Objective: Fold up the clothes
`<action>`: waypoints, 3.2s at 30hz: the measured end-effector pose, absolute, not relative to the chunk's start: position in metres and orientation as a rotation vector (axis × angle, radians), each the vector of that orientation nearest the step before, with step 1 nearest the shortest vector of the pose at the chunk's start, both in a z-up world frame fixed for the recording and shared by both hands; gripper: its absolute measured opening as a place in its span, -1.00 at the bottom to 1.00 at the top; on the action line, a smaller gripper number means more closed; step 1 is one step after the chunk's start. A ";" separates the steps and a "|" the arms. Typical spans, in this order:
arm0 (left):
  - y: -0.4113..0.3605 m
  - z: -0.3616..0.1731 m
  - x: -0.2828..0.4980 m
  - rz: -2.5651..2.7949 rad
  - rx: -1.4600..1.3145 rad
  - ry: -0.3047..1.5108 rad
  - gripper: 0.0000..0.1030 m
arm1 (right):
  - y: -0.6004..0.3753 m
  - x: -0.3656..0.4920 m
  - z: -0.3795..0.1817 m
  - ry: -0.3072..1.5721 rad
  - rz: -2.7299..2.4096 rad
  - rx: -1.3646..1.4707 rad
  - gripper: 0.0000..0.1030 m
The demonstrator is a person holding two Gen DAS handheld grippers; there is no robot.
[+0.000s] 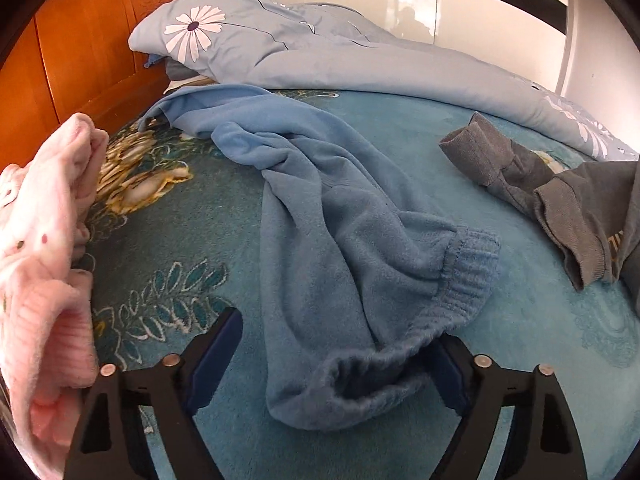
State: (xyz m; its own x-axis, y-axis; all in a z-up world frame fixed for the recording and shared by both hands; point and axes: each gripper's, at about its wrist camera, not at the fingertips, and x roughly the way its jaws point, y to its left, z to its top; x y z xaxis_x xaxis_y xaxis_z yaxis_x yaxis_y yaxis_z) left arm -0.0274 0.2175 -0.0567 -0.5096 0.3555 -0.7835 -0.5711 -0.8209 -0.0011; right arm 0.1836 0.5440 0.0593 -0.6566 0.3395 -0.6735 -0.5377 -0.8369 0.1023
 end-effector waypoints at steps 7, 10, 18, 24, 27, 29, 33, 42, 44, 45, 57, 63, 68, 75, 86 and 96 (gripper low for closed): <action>0.206 -0.041 -0.056 2.340 -1.184 0.257 -0.64 | 0.564 0.218 0.060 0.515 2.402 -0.879 -0.90; 0.179 -0.008 -0.078 2.467 -1.114 0.246 -0.67 | 0.560 0.218 0.062 0.519 2.412 -0.880 -0.89; 0.068 0.121 -0.164 2.909 -0.892 0.320 -0.68 | 0.547 0.207 0.070 0.528 2.439 -0.878 -0.88; -0.003 0.142 -0.217 3.060 -1.017 0.269 -0.67 | 0.538 0.194 0.069 0.521 2.455 -0.893 -0.88; -0.018 0.109 -0.224 3.017 -1.142 0.250 -0.60 | 0.529 0.189 0.066 0.515 2.476 -0.928 -0.87; -0.020 0.092 -0.218 2.992 -1.195 0.252 -0.52 | 0.523 0.188 0.065 0.512 2.492 -0.946 -0.87; -0.033 0.082 -0.193 2.958 -1.213 0.155 -0.37 | 0.508 0.198 0.076 0.515 2.549 -0.929 -0.87; 0.013 0.131 -0.071 2.771 -0.916 -0.087 -0.04 | 0.448 0.211 0.086 0.508 2.730 -0.951 -0.87; 0.042 0.129 -0.042 2.679 -0.898 -0.074 0.01 | 0.417 0.206 0.074 0.516 2.795 -1.017 -0.87; 0.057 0.126 -0.029 2.640 -0.901 -0.057 0.06 | 0.402 0.203 0.064 0.533 2.822 -1.056 -0.87; 0.155 0.073 0.056 2.300 -1.048 0.021 0.10 | 0.314 0.215 -0.005 0.545 2.925 -1.283 -0.85; 0.187 0.045 0.059 2.202 -1.128 0.045 0.18 | 0.373 0.294 0.025 0.548 2.900 -1.109 -0.18; 0.244 0.046 0.030 2.127 -1.140 0.060 0.22 | 0.442 0.356 0.038 0.594 2.725 -0.939 -0.07; 0.345 0.023 -0.046 2.081 -1.222 0.094 0.23 | 0.538 0.442 0.056 0.640 2.469 -0.718 -0.03; 0.425 -0.025 -0.101 2.031 -1.257 0.198 0.22 | 0.593 0.446 0.033 0.754 2.364 -0.746 -0.03; 0.421 -0.003 -0.088 2.033 -1.213 0.151 -0.85 | 0.592 0.433 0.051 0.729 2.363 -0.789 -0.71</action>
State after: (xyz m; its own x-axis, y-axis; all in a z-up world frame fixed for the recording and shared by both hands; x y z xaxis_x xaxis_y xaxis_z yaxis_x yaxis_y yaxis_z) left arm -0.0884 0.4206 -0.0027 -0.2690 0.5403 -0.7973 -0.6523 -0.7113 -0.2619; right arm 0.4326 0.5919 0.0509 -0.6832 0.3143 -0.6592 -0.6310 -0.7085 0.3161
